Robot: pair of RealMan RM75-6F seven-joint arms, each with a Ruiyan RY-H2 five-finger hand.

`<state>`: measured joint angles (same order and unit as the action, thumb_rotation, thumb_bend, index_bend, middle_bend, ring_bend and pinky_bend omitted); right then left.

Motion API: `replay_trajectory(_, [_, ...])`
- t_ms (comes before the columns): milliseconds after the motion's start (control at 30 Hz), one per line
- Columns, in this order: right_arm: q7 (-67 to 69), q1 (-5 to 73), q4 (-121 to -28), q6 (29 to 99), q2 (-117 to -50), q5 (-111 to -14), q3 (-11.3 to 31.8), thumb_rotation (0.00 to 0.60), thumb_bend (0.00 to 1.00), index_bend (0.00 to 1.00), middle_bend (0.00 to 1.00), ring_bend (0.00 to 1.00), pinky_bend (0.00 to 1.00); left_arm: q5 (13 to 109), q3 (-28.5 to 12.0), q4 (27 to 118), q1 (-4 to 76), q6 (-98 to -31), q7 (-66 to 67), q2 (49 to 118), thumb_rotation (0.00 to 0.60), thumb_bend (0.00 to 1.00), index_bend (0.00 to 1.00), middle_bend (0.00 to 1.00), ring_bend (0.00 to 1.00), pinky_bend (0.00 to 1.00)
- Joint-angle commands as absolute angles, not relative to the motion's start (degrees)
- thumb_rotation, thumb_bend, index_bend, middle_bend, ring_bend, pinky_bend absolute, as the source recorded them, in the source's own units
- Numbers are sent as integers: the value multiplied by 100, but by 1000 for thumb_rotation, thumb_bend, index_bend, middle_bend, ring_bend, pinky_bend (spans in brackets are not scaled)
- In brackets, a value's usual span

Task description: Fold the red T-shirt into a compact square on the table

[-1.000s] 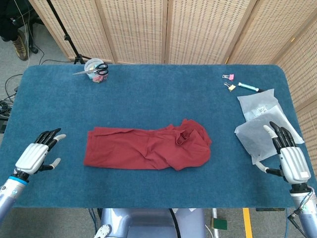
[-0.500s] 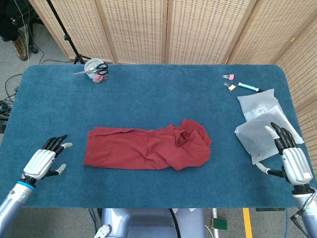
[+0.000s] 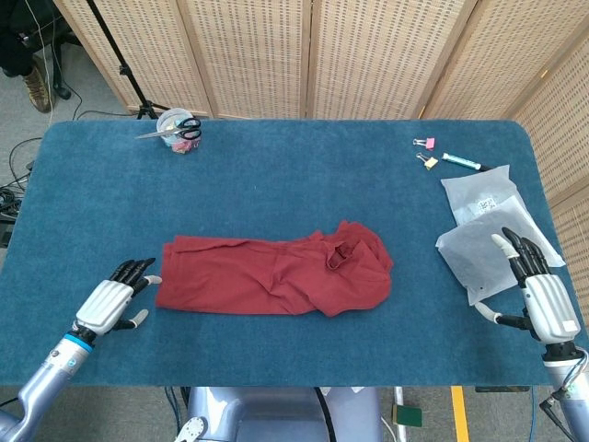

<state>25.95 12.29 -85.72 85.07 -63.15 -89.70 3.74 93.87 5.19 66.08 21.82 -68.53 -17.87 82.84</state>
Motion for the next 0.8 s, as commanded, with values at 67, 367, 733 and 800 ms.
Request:
replay_trajectory(67, [2617, 1227, -8560, 8494, -6316, -8971, 385, 600, 0, 0, 0, 0, 0, 9467, 575, 6359, 2176, -6907, -1850, 8487, 600, 372, 291, 0, 0, 0])
replay_trajectory(367, [2722, 1214, -8552, 8475, -6310, -8970, 410, 600, 0, 0, 0, 0, 0, 9578, 628, 6080, 2244, -6915, -1896, 8761, 600, 378, 328, 0, 0, 0])
replay_trajectory(733, [2879, 1201, -8534, 8446, -6288, -8964, 438, 600, 0, 0, 0, 0, 0, 9533, 617, 5932, 2317, -6822, -1793, 8974, 600, 401, 396, 0, 0, 0])
replay_trajectory(800, [2898, 1199, -8533, 8442, -6285, -8960, 445, 600, 0, 0, 0, 0, 0, 9527, 614, 5934, 2326, -6824, -1801, 8981, 600, 405, 403, 0, 0, 0])
